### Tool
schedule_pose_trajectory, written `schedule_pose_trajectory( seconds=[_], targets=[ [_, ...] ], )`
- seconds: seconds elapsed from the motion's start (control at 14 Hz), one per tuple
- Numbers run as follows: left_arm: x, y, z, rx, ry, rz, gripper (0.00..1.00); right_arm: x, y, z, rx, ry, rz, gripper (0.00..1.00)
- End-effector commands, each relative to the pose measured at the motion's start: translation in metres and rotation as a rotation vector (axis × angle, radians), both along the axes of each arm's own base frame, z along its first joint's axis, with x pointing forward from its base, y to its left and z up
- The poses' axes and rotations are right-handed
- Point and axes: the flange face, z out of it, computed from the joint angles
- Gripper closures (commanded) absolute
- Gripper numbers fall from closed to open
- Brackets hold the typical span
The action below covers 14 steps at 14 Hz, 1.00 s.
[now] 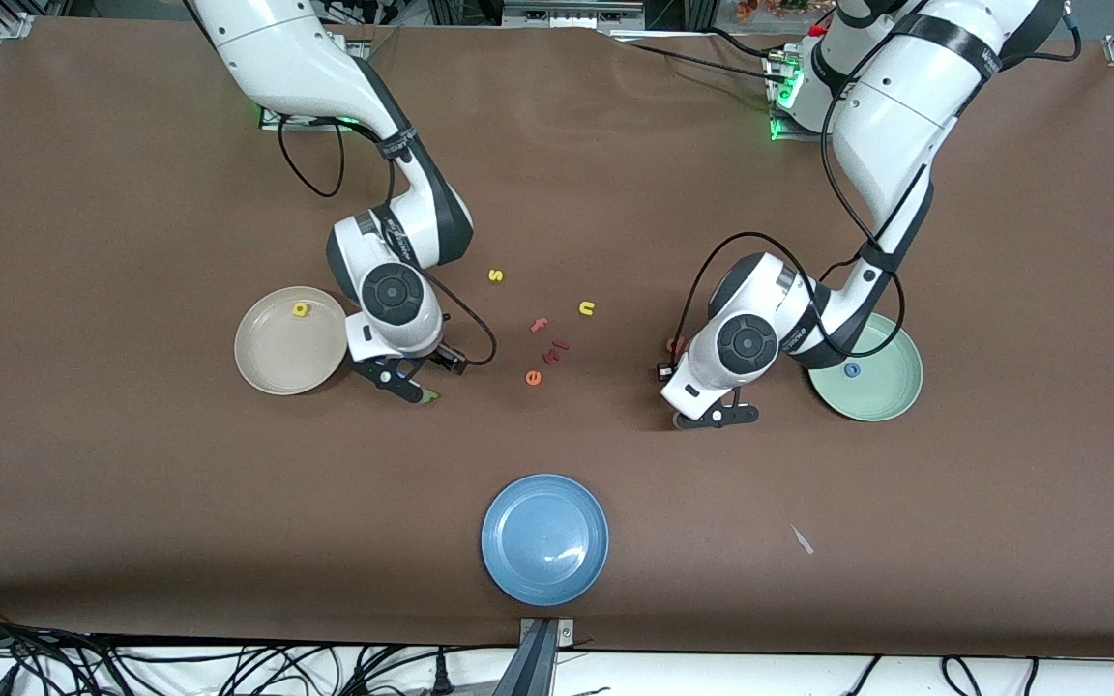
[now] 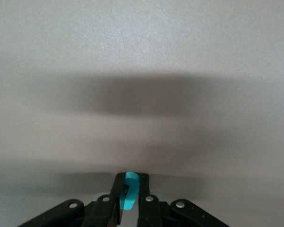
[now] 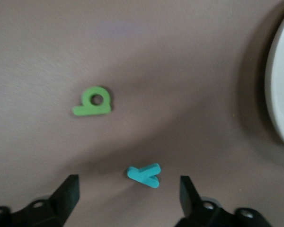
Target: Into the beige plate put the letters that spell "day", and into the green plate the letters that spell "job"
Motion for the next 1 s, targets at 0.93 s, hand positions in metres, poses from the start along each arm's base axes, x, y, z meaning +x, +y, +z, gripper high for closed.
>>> schedule_pose_trajectory(
  seconds=[0.93],
  targets=[
    [-0.003,0.272,0.060,-0.006,0.322,-0.212,0.93,-0.034,-0.029,-0.020,0.081,-0.105,-0.118,0.42]
  ],
)
